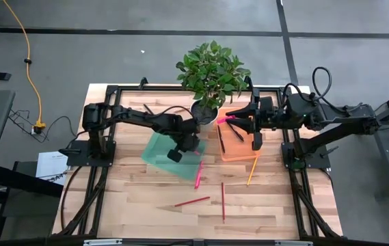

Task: Sort pens & pencils
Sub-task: Put the bottom pink pen into the orange bin

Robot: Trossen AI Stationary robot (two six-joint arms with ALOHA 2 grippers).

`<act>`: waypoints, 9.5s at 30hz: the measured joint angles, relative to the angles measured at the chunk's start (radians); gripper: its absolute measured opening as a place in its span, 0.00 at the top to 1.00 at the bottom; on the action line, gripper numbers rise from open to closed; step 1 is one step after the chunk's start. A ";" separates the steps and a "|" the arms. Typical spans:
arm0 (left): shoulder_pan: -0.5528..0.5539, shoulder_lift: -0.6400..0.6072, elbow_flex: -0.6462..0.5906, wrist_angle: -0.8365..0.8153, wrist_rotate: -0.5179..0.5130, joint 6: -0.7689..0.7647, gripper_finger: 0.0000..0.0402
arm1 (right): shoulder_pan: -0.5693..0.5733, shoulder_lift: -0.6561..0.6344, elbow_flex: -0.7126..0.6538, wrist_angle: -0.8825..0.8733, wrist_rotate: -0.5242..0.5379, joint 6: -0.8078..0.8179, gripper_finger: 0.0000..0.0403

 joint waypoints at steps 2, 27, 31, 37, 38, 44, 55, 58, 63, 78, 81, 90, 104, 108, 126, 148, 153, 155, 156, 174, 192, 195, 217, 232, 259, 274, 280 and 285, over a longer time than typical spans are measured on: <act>0.000 0.000 0.031 -0.038 0.000 0.008 0.93 | 0.000 -0.001 0.000 -0.001 0.000 0.000 0.87; -0.001 -0.250 0.192 -0.300 -0.012 -0.101 0.94 | 0.000 -0.077 0.000 -0.052 -0.004 -0.019 0.87; -0.001 -0.318 0.204 -0.312 -0.013 -0.179 0.93 | 0.000 -0.080 0.000 -0.083 -0.003 -0.019 0.87; -0.001 -0.359 0.283 -0.346 -0.022 -0.265 0.93 | 0.000 -0.076 0.000 -0.099 -0.010 -0.018 0.87; -0.001 -0.358 0.302 -0.351 -0.022 -0.277 0.93 | 0.000 -0.076 0.000 -0.097 -0.011 -0.018 0.87; -0.015 -0.357 0.403 -0.367 -0.027 -0.296 0.93 | 0.001 -0.076 0.000 -0.086 -0.028 -0.014 0.87; -0.070 -0.357 0.496 -0.343 -0.081 -0.420 0.93 | 0.002 -0.045 0.000 -0.071 -0.070 -0.002 0.87; -0.081 -0.356 0.515 -0.331 -0.083 -0.449 0.93 | 0.002 -0.028 0.000 -0.065 -0.087 -0.001 0.87; -0.080 -0.356 0.536 -0.316 -0.086 -0.483 0.93 | 0.002 -0.019 0.000 -0.042 -0.089 -0.016 0.87; -0.121 -0.356 0.550 -0.226 -0.067 -0.526 0.93 | 0.002 -0.014 0.000 0.011 -0.083 -0.045 0.87; -0.128 -0.356 0.550 -0.227 -0.065 -0.536 0.93 | 0.002 -0.014 0.000 0.024 -0.082 -0.046 0.87; -0.138 -0.356 0.550 -0.198 -0.080 -0.548 0.93 | 0.002 -0.005 0.000 0.044 -0.092 -0.047 0.87; -0.137 -0.356 0.550 -0.196 -0.087 -0.545 0.93 | 0.002 0.017 -0.001 0.072 -0.113 -0.046 0.87; -0.138 -0.356 0.550 -0.196 -0.087 -0.543 0.93 | 0.002 0.017 -0.001 0.075 -0.113 -0.046 0.87; -0.138 -0.356 0.550 -0.196 -0.083 -0.529 0.93 | -0.006 0.032 -0.001 0.093 -0.114 -0.049 0.87; -0.138 -0.356 0.550 -0.175 -0.057 -0.528 0.93 | -0.020 0.036 -0.001 0.100 -0.125 -0.053 0.87; -0.138 -0.356 0.550 -0.174 -0.056 -0.528 0.93 | -0.020 0.037 -0.001 0.099 -0.124 -0.053 0.87; -0.138 -0.356 0.550 -0.174 -0.056 -0.528 0.93 | -0.020 0.037 -0.001 0.101 -0.124 -0.053 0.87; -0.138 -0.356 0.550 -0.173 -0.056 -0.528 0.93 | -0.020 0.037 -0.001 0.103 -0.124 -0.053 0.87; -0.138 -0.356 0.549 -0.163 -0.055 -0.531 0.93 | -0.056 0.101 0.001 0.143 -0.199 -0.040 0.87; -0.137 -0.355 0.549 -0.077 -0.056 -0.529 0.96 | -0.060 0.111 0.000 0.127 -0.207 -0.038 0.87; -0.138 -0.356 0.549 -0.066 -0.056 -0.529 0.95 | -0.060 0.109 0.000 0.130 -0.210 -0.038 0.87; -0.138 -0.356 0.550 -0.040 -0.045 -0.525 1.00 | -0.083 0.112 -0.002 0.132 -0.245 -0.036 0.87; -0.137 -0.356 0.550 -0.116 -0.079 -0.524 1.00 | -0.083 0.110 -0.002 0.122 -0.246 -0.035 0.87; -0.138 -0.356 0.550 -0.271 -0.070 -0.519 0.97 | -0.083 0.040 -0.001 0.029 -0.206 0.018 0.88; -0.138 -0.477 0.549 -0.411 -0.135 -0.509 0.98 | -0.082 -0.023 0.000 -0.035 -0.180 0.052 0.93; -0.158 -0.507 0.549 -0.480 -0.190 -0.544 0.98 | -0.083 -0.044 0.000 -0.110 -0.180 0.053 0.91; -0.189 -0.517 0.549 -0.481 -0.246 -0.546 0.98 | -0.083 -0.061 0.000 -0.163 -0.151 0.070 0.86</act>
